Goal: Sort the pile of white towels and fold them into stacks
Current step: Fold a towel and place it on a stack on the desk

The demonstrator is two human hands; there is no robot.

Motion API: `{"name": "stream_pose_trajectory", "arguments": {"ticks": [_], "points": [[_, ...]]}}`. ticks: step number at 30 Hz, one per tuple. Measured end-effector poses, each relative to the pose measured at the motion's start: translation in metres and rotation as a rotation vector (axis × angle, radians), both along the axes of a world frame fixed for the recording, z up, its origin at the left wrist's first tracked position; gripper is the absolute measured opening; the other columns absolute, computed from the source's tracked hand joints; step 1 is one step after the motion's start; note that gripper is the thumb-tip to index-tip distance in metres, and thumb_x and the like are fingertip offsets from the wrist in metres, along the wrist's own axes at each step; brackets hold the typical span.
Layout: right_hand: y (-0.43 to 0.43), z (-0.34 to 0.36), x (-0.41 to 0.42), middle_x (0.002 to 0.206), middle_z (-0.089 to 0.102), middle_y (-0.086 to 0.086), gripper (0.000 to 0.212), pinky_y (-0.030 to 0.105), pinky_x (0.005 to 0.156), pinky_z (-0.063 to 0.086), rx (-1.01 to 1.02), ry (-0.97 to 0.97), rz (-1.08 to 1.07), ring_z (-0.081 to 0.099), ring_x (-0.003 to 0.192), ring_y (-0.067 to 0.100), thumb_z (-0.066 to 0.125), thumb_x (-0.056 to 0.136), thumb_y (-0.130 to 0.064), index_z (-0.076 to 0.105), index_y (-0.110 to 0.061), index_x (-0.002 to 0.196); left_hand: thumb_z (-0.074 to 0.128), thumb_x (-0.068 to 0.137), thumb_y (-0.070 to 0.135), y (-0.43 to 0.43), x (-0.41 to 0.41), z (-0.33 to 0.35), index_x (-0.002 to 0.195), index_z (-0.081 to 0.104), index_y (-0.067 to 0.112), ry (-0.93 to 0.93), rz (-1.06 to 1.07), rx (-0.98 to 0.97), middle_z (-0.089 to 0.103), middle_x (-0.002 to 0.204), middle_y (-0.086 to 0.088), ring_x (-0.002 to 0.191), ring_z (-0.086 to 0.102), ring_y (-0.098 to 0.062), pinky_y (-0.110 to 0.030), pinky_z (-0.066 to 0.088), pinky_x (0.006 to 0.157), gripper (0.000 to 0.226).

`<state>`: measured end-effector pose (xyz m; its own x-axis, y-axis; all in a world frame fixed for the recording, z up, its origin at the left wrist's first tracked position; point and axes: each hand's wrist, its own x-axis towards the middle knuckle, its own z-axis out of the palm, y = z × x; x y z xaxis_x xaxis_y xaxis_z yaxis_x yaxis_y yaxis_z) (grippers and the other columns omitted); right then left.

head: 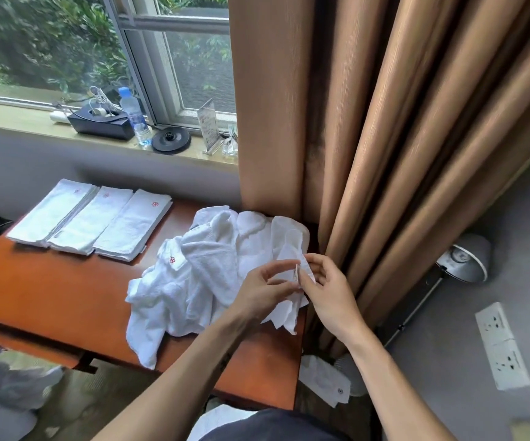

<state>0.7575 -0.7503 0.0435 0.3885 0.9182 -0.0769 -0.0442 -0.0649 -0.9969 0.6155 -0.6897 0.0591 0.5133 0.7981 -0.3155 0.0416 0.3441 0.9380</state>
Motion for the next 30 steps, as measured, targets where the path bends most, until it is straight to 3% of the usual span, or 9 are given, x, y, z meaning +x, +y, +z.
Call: {"name": "stream_pose_trajectory", "arguments": {"ticks": [3, 7, 10, 15, 18, 23, 26, 30], "points": [[0.0, -0.003, 0.0, 0.11, 0.075, -0.007, 0.02, 0.022, 0.085, 0.057, 0.004, 0.008, 0.004, 0.072, 0.103, 0.01, 0.067, 0.101, -0.018, 0.065, -0.025, 0.119, 0.069, 0.092, 0.002, -0.003, 0.004, 0.0, 0.121, 0.072, 0.023, 0.034, 0.008, 0.11, 0.079, 0.099, -0.003, 0.09, 0.075, -0.016, -0.02, 0.056, 0.077, 0.035], [-0.001, -0.006, 0.005, 0.106, 0.078, -0.005, 0.025, 0.022, 0.085, 0.057, 0.021, 0.015, -0.053, 0.074, 0.102, 0.011, 0.07, 0.097, -0.007, 0.071, -0.024, 0.115, 0.063, 0.091, 0.001, -0.006, 0.009, -0.001, 0.116, 0.073, 0.021, 0.037, 0.094, 0.147, 0.078, 0.109, 0.006, 0.099, 0.074, -0.01, -0.018, 0.056, 0.079, 0.033], [-0.003, -0.008, 0.008, 0.1, 0.079, -0.003, 0.018, 0.029, 0.087, 0.058, 0.012, -0.03, -0.133, 0.075, 0.097, 0.013, 0.075, 0.094, -0.014, 0.076, -0.028, 0.105, 0.068, 0.092, 0.005, -0.005, 0.011, -0.001, 0.113, 0.072, 0.021, 0.059, 0.208, 0.161, 0.076, 0.111, 0.009, 0.1, 0.071, -0.003, -0.018, 0.056, 0.081, 0.027], [-0.008, -0.007, 0.005, 0.1, 0.079, -0.01, 0.014, 0.022, 0.085, 0.055, 0.003, -0.085, -0.112, 0.074, 0.099, 0.007, 0.077, 0.094, -0.025, 0.079, -0.038, 0.097, 0.073, 0.092, 0.007, -0.005, 0.015, -0.001, 0.109, 0.07, 0.016, 0.008, 0.308, 0.156, 0.075, 0.107, 0.005, 0.097, 0.072, -0.008, -0.022, 0.059, 0.083, 0.02], [-0.008, -0.005, -0.002, 0.104, 0.077, -0.008, 0.015, 0.017, 0.084, 0.054, 0.032, -0.101, -0.138, 0.073, 0.098, 0.005, 0.076, 0.095, -0.021, 0.08, -0.035, 0.098, 0.075, 0.091, 0.008, -0.009, 0.018, -0.004, 0.105, 0.07, 0.016, -0.016, 0.301, 0.163, 0.076, 0.098, 0.006, 0.092, 0.073, -0.006, -0.016, 0.055, 0.076, 0.018], [-0.01, 0.001, -0.005, 0.11, 0.074, -0.002, 0.015, 0.022, 0.089, 0.057, 0.039, -0.011, -0.128, 0.073, 0.101, 0.01, 0.073, 0.097, -0.017, 0.081, -0.017, 0.109, 0.076, 0.09, 0.005, -0.008, 0.017, -0.009, 0.107, 0.071, 0.015, -0.041, 0.276, 0.126, 0.078, 0.099, 0.0, 0.096, 0.074, -0.011, -0.017, 0.055, 0.079, 0.02], [-0.009, -0.001, -0.006, 0.118, 0.072, -0.002, 0.021, 0.024, 0.096, 0.056, 0.014, 0.028, -0.091, 0.072, 0.108, 0.01, 0.064, 0.102, -0.012, 0.079, -0.018, 0.115, 0.077, 0.089, 0.005, -0.009, 0.015, -0.013, 0.11, 0.073, 0.017, -0.077, 0.245, 0.072, 0.079, 0.104, -0.002, 0.105, 0.073, -0.011, -0.019, 0.056, 0.084, 0.025], [-0.009, -0.005, -0.005, 0.122, 0.071, 0.002, 0.033, 0.029, 0.099, 0.057, 0.036, 0.026, -0.052, 0.073, 0.11, 0.017, 0.055, 0.103, -0.001, 0.077, -0.021, 0.117, 0.079, 0.088, 0.005, -0.011, 0.009, -0.012, 0.114, 0.072, 0.016, -0.099, 0.197, 0.069, 0.077, 0.109, 0.009, 0.113, 0.068, -0.002, -0.012, 0.053, 0.085, 0.029]]}}
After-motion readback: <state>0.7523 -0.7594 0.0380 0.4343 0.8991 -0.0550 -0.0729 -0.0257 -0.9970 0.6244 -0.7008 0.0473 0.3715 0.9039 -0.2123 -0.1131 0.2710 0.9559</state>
